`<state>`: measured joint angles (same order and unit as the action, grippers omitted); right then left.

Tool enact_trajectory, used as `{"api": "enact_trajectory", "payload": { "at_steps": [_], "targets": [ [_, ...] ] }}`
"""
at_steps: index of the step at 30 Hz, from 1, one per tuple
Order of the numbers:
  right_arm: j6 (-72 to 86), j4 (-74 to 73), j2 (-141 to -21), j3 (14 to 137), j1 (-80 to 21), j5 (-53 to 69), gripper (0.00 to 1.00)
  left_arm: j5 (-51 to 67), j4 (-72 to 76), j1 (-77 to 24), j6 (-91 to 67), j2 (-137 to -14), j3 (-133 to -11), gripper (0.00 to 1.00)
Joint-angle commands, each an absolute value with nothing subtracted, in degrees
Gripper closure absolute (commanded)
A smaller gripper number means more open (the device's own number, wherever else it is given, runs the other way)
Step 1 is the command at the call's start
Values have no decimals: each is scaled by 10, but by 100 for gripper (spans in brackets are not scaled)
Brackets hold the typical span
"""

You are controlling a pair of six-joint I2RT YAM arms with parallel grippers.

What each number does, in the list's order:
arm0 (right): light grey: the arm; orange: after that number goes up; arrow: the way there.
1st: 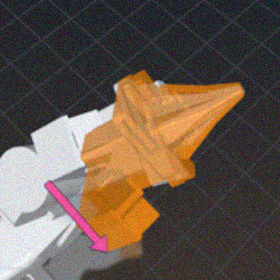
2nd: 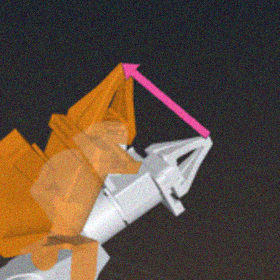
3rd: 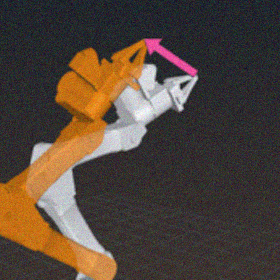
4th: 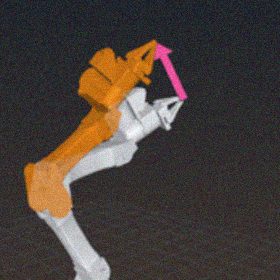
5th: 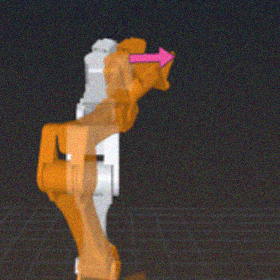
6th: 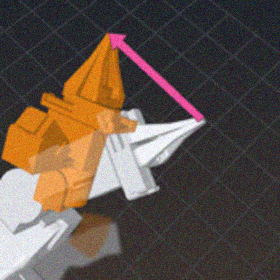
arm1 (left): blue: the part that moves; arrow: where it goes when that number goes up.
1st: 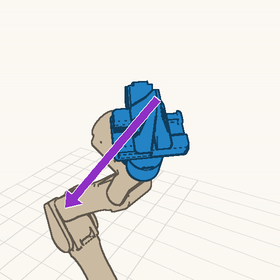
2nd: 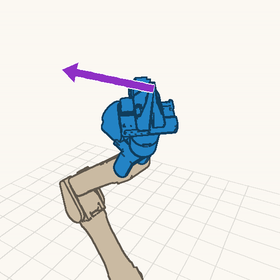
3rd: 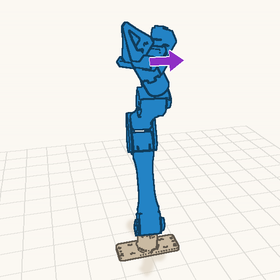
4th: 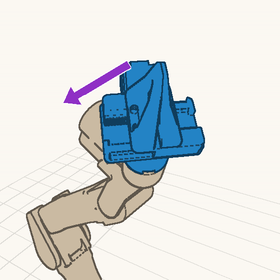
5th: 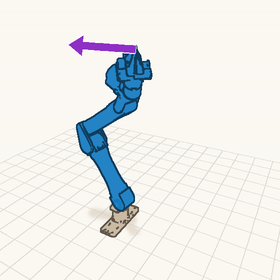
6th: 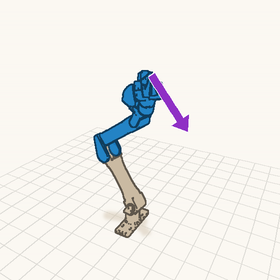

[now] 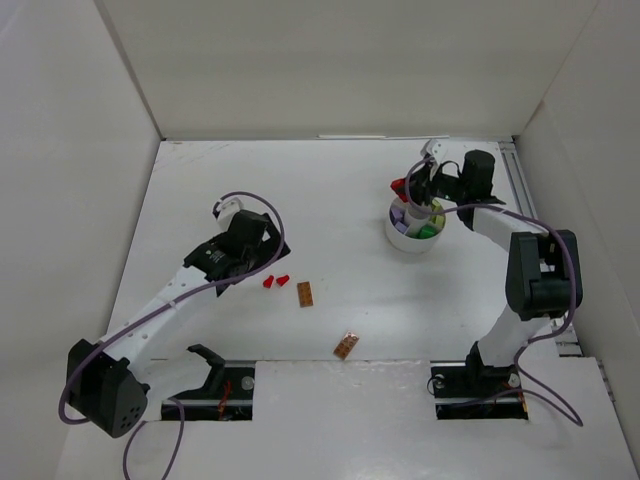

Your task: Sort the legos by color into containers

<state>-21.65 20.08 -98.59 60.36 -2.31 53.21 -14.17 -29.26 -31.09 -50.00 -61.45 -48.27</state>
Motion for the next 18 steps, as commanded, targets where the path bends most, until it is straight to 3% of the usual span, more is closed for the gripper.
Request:
{"api": "enact_trajectory", "payload": {
  "at_steps": [1,8,18],
  "targets": [
    [-246,192,-993,645,-22,582,85,-137,-281,-309,-487,-614,-493,1],
    [-246,182,-993,645,-22,577,69,-137,-281,-309,-487,-614,-498,1],
    [-251,171,-998,650,-4,596,57,-148,-298,-309,-492,-609,-498,1]
  ]
}}
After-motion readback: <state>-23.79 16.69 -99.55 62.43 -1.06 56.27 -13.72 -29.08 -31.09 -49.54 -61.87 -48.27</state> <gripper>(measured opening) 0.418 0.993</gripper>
